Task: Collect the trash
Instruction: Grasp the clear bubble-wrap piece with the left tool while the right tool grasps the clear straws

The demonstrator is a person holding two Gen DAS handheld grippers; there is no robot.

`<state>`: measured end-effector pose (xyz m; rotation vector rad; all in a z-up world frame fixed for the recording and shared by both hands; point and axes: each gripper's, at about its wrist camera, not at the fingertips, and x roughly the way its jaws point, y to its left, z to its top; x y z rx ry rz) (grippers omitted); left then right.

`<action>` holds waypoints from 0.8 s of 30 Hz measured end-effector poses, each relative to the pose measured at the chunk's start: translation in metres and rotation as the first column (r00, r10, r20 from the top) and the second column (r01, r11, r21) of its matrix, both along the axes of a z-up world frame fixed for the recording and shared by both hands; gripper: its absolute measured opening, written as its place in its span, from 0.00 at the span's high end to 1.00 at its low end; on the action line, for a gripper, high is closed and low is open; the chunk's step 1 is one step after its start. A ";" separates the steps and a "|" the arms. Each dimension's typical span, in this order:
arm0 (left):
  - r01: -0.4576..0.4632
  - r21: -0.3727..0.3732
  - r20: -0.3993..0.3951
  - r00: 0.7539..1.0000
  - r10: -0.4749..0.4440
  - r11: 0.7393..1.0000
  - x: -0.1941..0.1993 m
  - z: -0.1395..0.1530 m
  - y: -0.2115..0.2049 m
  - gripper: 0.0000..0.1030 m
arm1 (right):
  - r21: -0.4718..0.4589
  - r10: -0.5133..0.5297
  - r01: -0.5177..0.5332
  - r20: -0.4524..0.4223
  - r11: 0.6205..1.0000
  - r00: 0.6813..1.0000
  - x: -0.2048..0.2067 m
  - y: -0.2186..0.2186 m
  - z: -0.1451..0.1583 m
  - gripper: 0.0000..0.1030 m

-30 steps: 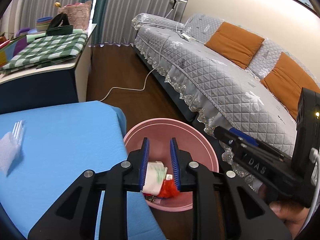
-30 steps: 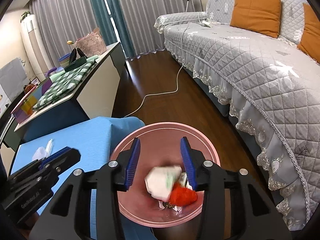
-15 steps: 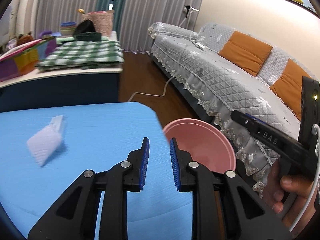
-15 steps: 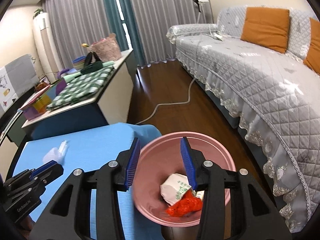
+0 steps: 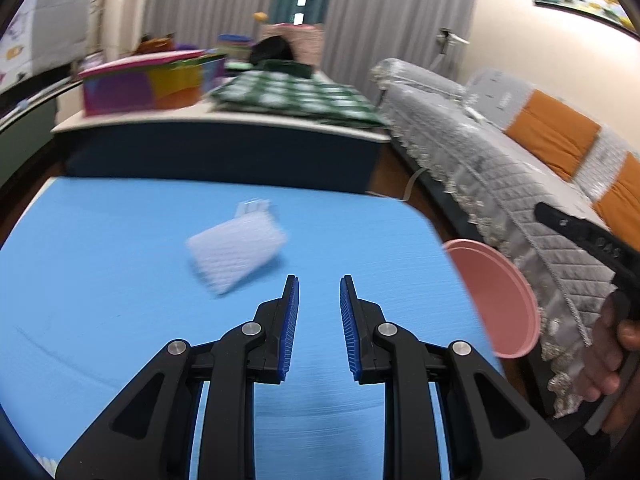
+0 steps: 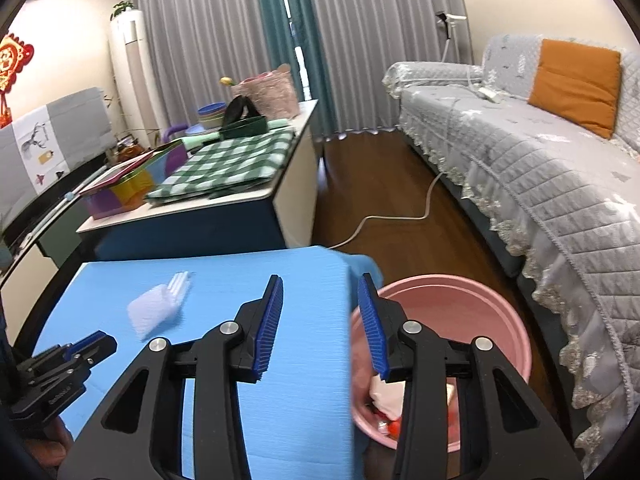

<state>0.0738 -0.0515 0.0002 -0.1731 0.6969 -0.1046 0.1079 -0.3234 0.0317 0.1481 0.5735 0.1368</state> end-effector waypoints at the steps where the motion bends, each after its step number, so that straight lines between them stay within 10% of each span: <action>1: -0.018 0.001 -0.008 1.000 0.018 1.000 0.002 -0.004 0.008 0.79 | 0.003 0.011 -0.011 -0.004 1.000 1.000 0.003 0.006 -0.001 0.64; 15: -0.171 -0.038 -0.066 0.983 0.169 0.984 0.029 -0.037 0.071 0.77 | 0.001 0.127 -0.127 -0.036 0.992 0.991 0.036 0.069 -0.023 0.68; 24: -0.153 -0.079 -0.094 0.985 0.145 0.985 0.069 -0.051 0.075 0.43 | -0.006 0.152 -0.152 -0.062 0.988 0.986 0.051 0.076 -0.034 0.68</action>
